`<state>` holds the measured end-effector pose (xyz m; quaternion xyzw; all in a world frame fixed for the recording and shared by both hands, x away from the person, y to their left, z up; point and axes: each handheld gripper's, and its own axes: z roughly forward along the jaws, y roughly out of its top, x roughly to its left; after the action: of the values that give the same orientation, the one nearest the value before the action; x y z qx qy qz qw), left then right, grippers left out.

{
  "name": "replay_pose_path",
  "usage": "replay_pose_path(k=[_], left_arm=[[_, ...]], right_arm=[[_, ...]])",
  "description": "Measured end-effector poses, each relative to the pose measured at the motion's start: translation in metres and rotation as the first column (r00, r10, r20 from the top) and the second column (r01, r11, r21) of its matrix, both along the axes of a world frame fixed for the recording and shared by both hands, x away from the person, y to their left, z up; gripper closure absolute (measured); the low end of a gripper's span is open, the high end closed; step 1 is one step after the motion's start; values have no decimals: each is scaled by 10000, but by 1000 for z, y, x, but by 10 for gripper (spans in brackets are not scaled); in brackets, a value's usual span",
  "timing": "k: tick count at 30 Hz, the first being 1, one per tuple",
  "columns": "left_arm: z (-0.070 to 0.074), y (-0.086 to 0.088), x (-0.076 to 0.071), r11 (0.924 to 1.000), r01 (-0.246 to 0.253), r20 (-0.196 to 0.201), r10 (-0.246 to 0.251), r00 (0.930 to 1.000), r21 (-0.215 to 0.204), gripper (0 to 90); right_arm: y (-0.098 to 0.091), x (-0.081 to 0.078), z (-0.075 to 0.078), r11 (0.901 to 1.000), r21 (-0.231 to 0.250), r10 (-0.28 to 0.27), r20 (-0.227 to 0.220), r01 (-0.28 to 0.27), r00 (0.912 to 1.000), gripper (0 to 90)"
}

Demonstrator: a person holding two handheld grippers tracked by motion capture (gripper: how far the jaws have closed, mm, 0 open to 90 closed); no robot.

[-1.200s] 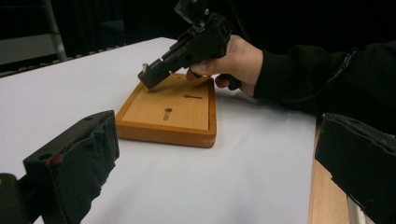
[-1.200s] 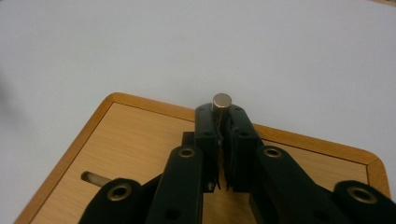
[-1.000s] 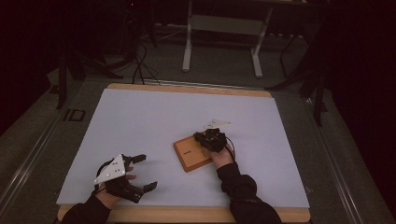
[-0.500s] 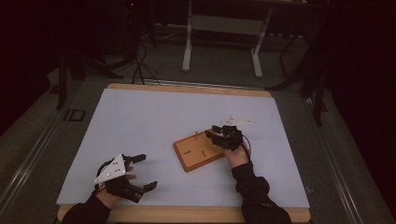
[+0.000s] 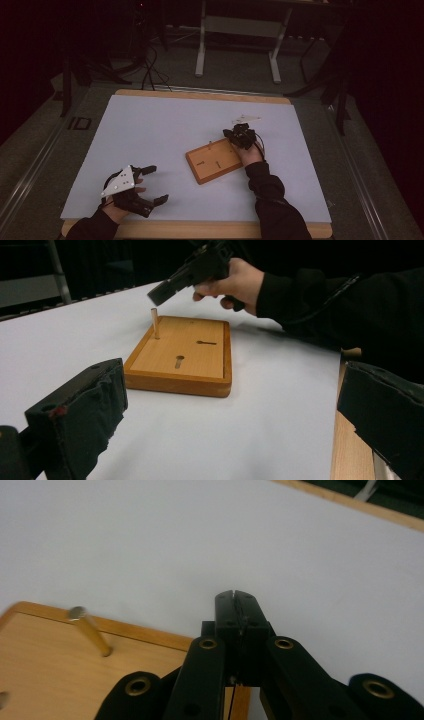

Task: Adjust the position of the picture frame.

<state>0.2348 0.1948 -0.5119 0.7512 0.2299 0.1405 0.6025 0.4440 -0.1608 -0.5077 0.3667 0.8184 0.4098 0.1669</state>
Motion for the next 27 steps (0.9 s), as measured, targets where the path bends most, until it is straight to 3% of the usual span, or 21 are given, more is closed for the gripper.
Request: replay_pose_path(k=[10,27], left_arm=[[0,0,0,10000,24,-5,-24,10000,-8,2],[0,0,0,10000,29,14,-29,10000,-6,2]], right_arm=[[8,19,-17,9972,-748,-125,-532,85,9985,900],[5,18,-12,9957,-914,97,-861,-176,9962,900]])
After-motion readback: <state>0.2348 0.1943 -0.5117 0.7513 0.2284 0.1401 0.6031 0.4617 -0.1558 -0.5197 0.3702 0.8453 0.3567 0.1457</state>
